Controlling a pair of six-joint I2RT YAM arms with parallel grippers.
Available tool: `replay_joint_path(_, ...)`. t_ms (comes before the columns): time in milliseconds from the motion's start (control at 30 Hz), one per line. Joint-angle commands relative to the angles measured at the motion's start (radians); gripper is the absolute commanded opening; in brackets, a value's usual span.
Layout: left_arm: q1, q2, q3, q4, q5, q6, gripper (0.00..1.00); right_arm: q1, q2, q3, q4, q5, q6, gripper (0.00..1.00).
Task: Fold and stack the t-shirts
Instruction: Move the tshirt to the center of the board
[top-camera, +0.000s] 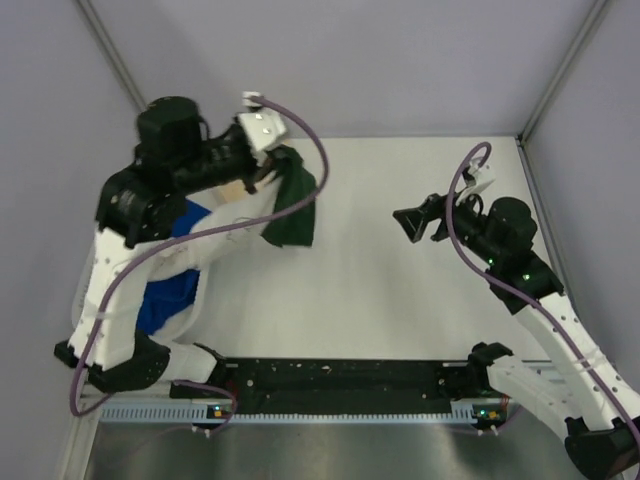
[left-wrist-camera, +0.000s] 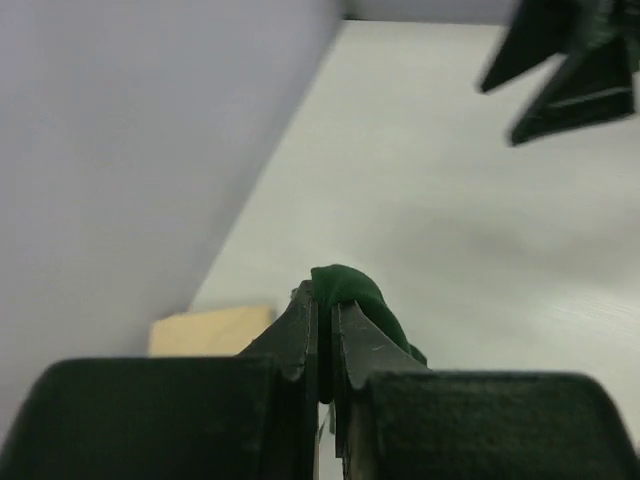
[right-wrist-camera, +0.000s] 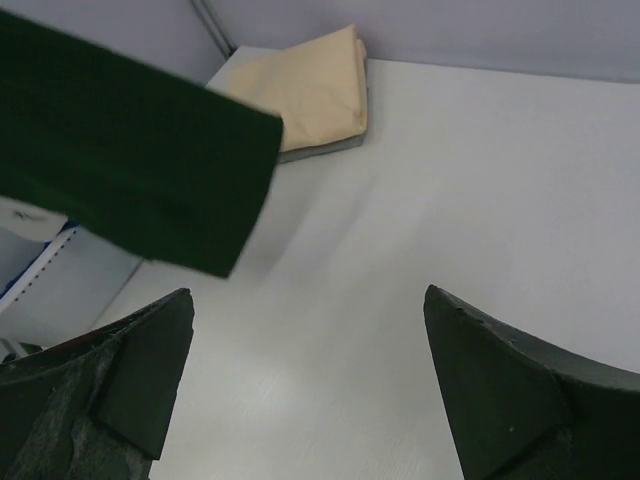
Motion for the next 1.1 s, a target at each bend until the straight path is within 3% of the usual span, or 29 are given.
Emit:
replay_joint_path(0, -0.197, 0.116, -0.051, -0.093, 0.212, 0.103, 0.00, -0.002, -0.023, 0.076, 0.007, 0.048, 0.004, 0.95)
replay_joint_path(167, -0.200, 0.162, -0.115, -0.023, 0.154, 0.080, 0.00, 0.018, -0.003, 0.062, 0.012, -0.309, -0.157, 0.79)
replay_joint_path(367, -0.198, 0.168, -0.109, -0.026, 0.155, 0.076, 0.00, 0.177, 0.086, -0.017, 0.196, -0.313, -0.219, 0.87)
replay_joint_path(533, -0.200, 0.147, -0.123, -0.030, 0.140, 0.082, 0.00, 0.205, 0.285, 0.018, 0.335, -0.313, -0.229, 0.92)
replay_joint_path(667, -0.200, 0.128, -0.141, -0.019, 0.097, 0.077, 0.00, 0.217, 0.424, 0.061, 0.440, -0.377, -0.130, 0.91)
replay_joint_path(800, -0.200, 0.122, -0.149, -0.016, 0.086, 0.080, 0.00, 0.248, 0.492, 0.036, 0.559, -0.301, -0.059, 0.85)
replay_joint_path(833, -0.198, 0.125, -0.149, -0.016, 0.085, 0.079, 0.00, 0.248, 0.508, 0.041, 0.582, -0.314, -0.035, 0.81)
replay_joint_path(867, -0.200, 0.127, -0.147, -0.015, 0.083, 0.079, 0.00, 0.251, 0.525, 0.053, 0.592, -0.322, -0.019, 0.67)
replay_joint_path(933, -0.197, 0.128, -0.146, -0.015, 0.082, 0.074, 0.00, 0.251, 0.540, 0.078, 0.595, -0.305, -0.002, 0.31)
replay_joint_path(967, -0.197, 0.127, -0.147, -0.013, 0.074, 0.066, 0.00, 0.251, 0.540, 0.084, 0.587, -0.281, -0.007, 0.00)
replay_joint_path(1033, -0.191, 0.115, -0.160, 0.000, 0.042, 0.048, 0.00, 0.251, 0.528, 0.094, 0.537, -0.240, -0.015, 0.00)
replay_joint_path(1067, -0.188, 0.108, -0.173, 0.010, 0.019, 0.043, 0.08, 0.248, 0.522, 0.102, 0.508, -0.227, -0.019, 0.00)
